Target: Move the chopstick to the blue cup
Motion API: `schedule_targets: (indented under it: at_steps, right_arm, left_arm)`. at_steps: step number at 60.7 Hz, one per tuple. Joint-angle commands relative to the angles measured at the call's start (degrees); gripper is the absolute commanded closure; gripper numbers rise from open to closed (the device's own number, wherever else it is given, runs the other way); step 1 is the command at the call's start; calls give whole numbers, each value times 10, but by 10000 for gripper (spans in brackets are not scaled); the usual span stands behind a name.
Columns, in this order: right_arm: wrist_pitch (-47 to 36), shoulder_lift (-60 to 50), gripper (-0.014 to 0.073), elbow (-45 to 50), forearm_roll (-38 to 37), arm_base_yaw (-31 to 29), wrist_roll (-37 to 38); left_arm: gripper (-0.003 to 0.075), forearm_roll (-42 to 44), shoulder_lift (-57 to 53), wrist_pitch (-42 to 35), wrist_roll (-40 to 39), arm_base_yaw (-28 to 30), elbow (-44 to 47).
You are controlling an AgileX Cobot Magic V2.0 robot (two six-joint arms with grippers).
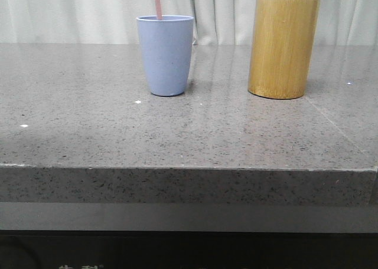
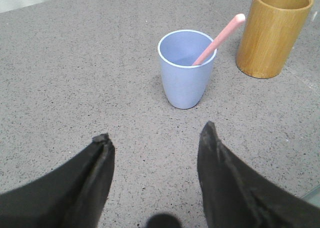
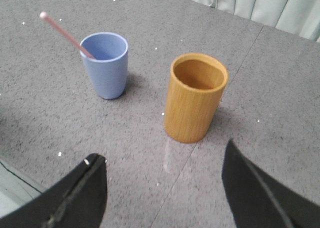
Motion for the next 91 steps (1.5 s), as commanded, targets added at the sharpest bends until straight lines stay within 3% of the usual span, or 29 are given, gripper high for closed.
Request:
schedule_targets:
  at_steps: [1, 9, 14, 30, 36, 70, 83, 91]
  right_arm:
    - [-51, -30, 88, 11, 3, -4, -1]
    - [-50, -56, 88, 28, 3, -4, -1]
    - [-42, -59, 134, 29, 3, -4, -1]
    - [-24, -59, 557, 29, 3, -4, -1]
    - [-24, -59, 669, 29, 3, -4, -1]
    - [-22, -59, 663, 29, 3, -4, -1]
    - [-22, -59, 663, 29, 3, -4, -1]
    - [-22, -59, 663, 29, 3, -4, -1]
  left_arm:
    - [343, 2, -4, -37, -5, -3, -17]
    - [347, 2, -4, -37, -5, -3, -17]
    - [393, 2, -4, -37, -5, -3, -17]
    - [723, 2, -4, -37, -5, -3, -17]
    - [739, 2, -4, -37, -5, -3, -17]
    - [739, -1, -24, -66, -5, 10, 7]
    - [739, -27, -145, -175, -5, 122, 126]
    - [739, -28, -239, -204, -5, 195, 234]
